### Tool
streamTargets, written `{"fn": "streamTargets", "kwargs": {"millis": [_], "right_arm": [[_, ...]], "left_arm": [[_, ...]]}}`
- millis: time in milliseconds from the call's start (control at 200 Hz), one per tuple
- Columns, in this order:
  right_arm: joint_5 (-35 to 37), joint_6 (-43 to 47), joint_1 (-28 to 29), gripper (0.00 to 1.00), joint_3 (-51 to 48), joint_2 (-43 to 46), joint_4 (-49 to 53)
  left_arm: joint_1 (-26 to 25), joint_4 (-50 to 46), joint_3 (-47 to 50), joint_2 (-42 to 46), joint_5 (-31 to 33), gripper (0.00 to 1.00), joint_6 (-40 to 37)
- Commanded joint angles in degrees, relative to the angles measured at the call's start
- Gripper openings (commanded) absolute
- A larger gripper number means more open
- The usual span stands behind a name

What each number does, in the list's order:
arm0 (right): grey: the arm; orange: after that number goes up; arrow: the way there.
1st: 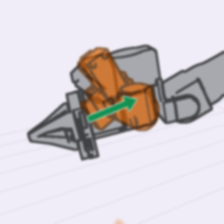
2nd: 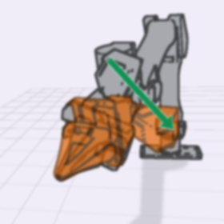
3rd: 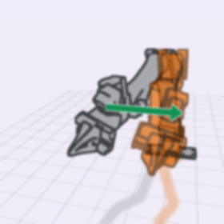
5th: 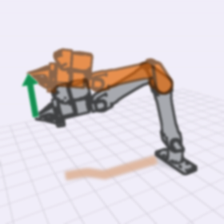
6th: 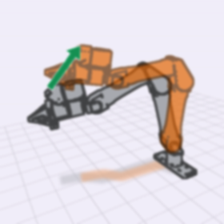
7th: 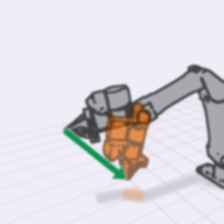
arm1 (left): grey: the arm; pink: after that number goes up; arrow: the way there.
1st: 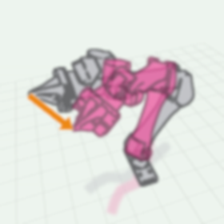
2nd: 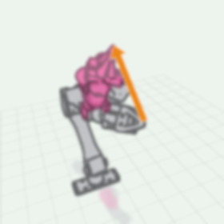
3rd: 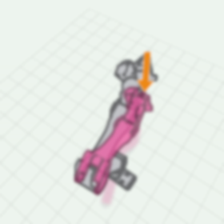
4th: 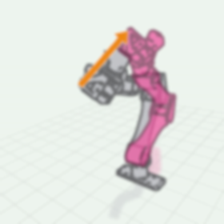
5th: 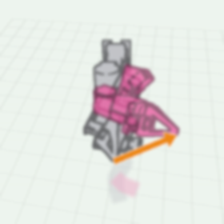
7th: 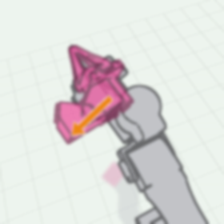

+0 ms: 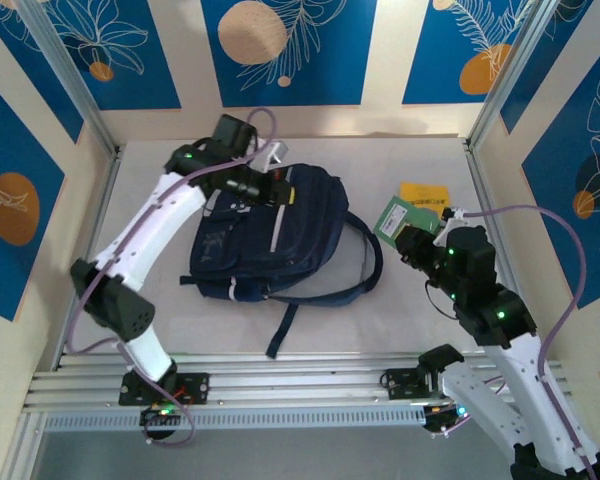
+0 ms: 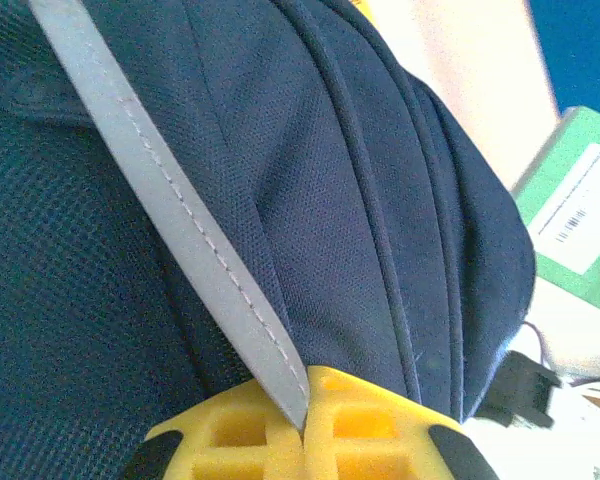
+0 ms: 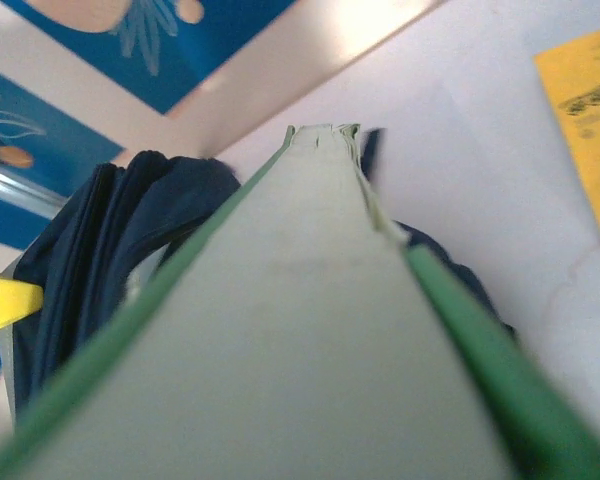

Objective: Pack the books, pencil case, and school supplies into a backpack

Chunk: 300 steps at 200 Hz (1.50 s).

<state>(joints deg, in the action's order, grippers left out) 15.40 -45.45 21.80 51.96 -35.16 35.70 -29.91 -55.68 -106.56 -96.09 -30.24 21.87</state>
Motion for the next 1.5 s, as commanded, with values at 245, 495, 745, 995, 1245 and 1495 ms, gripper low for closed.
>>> {"fn": "streamTargets", "kwargs": {"millis": [245, 495, 745, 995, 1245, 1495], "right_arm": [[-25.1, -2.7, 0.6, 0.0, -4.4, 3.4, -4.0], [-37.6, -8.8, 1.6, 0.0, -13.8, 1.5, -21.0], [-32.0, -11.3, 7.1, 0.0, -15.8, -8.6, -34.9], [-25.2, -11.0, 15.0, 0.0, -8.5, -31.7, -43.2], [-17.1, -13.1, 21.8, 0.0, 5.4, -54.8, -44.6], [-18.8, -16.5, 26.2, 0.44, 19.4, -73.1, -45.7]], "left_arm": [[8.4, 7.3, 0.7, 7.5, -22.9, 0.0, -0.2], [8.6, 9.2, 0.0, 6.8, -27.4, 0.0, 0.1], [8.6, 10.2, 0.2, 6.7, -28.8, 0.0, 0.6], [8.6, 11.5, -0.2, 6.3, -29.4, 0.0, 1.9], [8.6, 12.7, -0.8, 6.0, -29.6, 0.0, 3.3], [9.2, 13.7, -1.2, 5.2, -30.0, 0.0, 4.5]]}}
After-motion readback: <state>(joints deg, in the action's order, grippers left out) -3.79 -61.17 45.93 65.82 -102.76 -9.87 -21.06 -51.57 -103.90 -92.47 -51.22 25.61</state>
